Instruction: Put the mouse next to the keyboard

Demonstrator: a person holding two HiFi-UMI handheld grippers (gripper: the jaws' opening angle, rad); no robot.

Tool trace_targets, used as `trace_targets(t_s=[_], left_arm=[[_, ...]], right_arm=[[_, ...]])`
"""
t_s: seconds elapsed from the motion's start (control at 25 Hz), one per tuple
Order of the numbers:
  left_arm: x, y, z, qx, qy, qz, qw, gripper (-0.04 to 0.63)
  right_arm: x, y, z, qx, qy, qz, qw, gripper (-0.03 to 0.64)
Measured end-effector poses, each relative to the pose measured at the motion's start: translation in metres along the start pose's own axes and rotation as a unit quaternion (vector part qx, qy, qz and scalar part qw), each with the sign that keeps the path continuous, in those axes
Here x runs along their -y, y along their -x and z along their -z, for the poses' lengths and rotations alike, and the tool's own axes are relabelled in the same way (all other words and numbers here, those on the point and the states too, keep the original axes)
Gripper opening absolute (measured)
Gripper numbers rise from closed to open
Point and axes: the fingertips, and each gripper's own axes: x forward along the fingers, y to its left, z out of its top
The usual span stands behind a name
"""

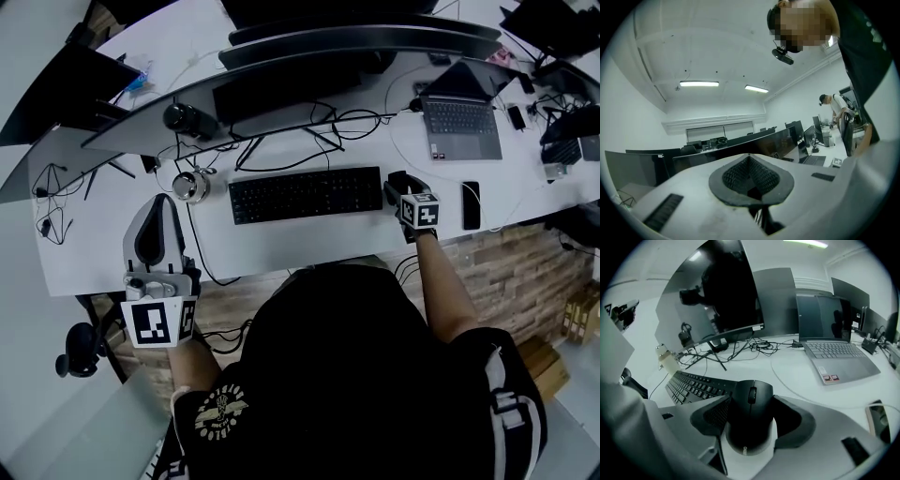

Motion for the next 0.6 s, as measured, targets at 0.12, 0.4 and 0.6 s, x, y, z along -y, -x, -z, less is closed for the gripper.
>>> trace_targets(t_s=[0.12, 0.4, 0.6], left_arm=[[0.003, 0.0, 0.0, -0.006, -0.009, 0.008, 0.9999, 0.002], [-0.006, 0.006, -0.008, 0.0, -0.01, -0.005, 0.9999, 0.002], [-0.009, 0.018, -0.01, 0.007, -0.007, -0.006, 0.9999, 0.002]], right_arm=[[0.003, -0.011, 0.013, -0.019, -0.002, 0.005, 1.0, 0.288], [0.009, -0.026, 0.023, -0.032, -0.004, 0.019, 0.999, 0.288], [0.008, -0.023, 0.018, -0.027, -0.009, 0.018, 0.999, 0.298]])
